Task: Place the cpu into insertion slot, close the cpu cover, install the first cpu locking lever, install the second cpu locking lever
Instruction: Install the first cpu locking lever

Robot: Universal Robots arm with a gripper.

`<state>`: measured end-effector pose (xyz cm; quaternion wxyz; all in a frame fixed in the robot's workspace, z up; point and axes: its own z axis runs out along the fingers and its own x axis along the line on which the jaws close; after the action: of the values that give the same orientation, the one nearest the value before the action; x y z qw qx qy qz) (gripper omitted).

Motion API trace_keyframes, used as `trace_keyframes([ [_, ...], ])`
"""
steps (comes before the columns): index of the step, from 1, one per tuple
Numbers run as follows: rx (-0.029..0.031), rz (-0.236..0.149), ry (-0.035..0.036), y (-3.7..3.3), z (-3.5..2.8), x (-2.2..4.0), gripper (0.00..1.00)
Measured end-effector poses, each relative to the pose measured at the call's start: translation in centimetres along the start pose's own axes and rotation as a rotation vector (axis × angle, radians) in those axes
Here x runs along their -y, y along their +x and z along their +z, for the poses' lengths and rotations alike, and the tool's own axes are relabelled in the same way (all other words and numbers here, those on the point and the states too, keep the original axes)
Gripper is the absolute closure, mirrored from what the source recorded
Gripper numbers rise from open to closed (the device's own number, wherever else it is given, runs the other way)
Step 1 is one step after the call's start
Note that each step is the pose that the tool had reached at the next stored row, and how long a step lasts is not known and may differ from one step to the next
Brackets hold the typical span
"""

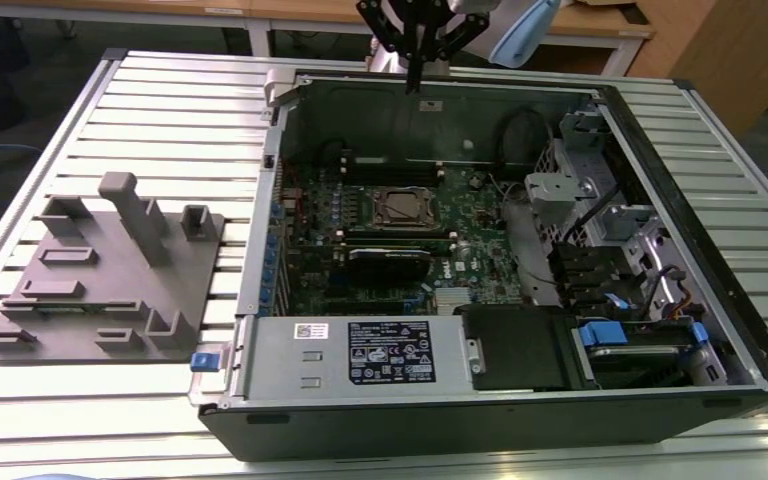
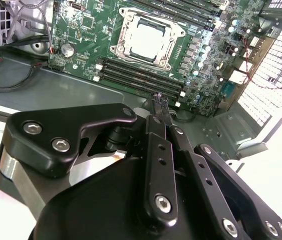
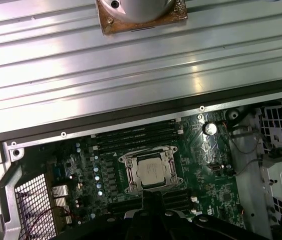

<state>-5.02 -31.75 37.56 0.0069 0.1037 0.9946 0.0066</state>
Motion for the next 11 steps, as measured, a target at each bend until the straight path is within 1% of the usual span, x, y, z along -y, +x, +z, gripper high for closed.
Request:
trace_keyframes([
  [8, 0.0008, 0.0, -0.0003, 0.0, 0.42, 0.04, 0.9],
  [11, 0.0008, 0.0, -0.0001, 0.0, 0.47, 0.05, 0.9],
])
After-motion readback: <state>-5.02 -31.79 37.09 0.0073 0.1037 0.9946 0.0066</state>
